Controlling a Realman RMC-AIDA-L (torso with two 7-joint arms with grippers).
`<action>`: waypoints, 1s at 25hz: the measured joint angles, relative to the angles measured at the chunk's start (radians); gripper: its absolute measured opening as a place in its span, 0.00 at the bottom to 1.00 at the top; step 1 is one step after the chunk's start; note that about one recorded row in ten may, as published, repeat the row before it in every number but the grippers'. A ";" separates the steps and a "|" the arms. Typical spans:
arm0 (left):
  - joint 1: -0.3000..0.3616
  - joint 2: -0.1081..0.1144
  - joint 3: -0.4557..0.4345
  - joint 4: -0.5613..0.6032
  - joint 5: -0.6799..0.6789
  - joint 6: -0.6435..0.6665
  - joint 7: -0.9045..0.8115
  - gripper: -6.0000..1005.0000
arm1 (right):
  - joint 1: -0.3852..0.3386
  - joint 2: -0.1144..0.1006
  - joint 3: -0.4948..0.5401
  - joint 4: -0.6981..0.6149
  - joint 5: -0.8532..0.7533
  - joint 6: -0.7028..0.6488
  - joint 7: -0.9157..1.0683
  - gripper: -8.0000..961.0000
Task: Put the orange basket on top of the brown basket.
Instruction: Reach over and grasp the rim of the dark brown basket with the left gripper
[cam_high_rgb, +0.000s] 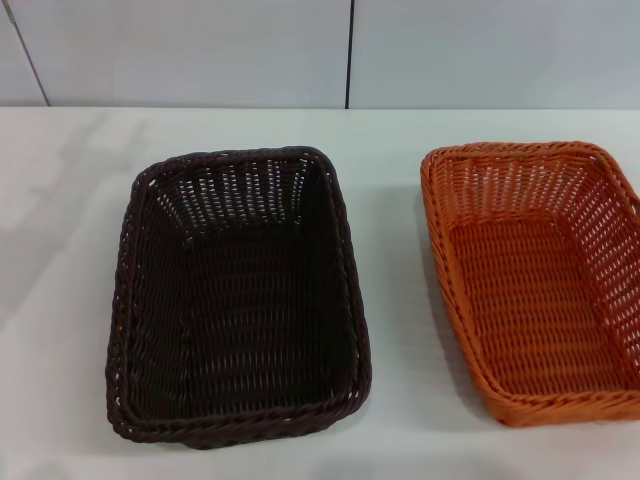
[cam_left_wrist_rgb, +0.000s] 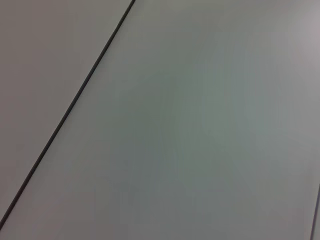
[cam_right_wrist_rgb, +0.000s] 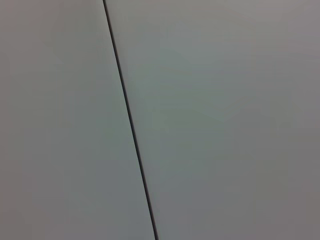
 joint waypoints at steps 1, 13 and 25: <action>-0.001 0.004 0.004 0.000 0.000 0.006 -0.001 0.76 | -0.001 0.000 0.000 0.001 0.000 0.000 0.000 0.56; -0.023 0.006 0.016 -0.001 0.001 0.054 -0.008 0.76 | -0.011 0.002 0.000 0.005 0.009 0.000 0.000 0.56; -0.051 -0.019 0.060 -0.011 0.016 0.090 -0.027 0.75 | 0.005 0.008 -0.014 0.011 0.006 -0.007 0.001 0.56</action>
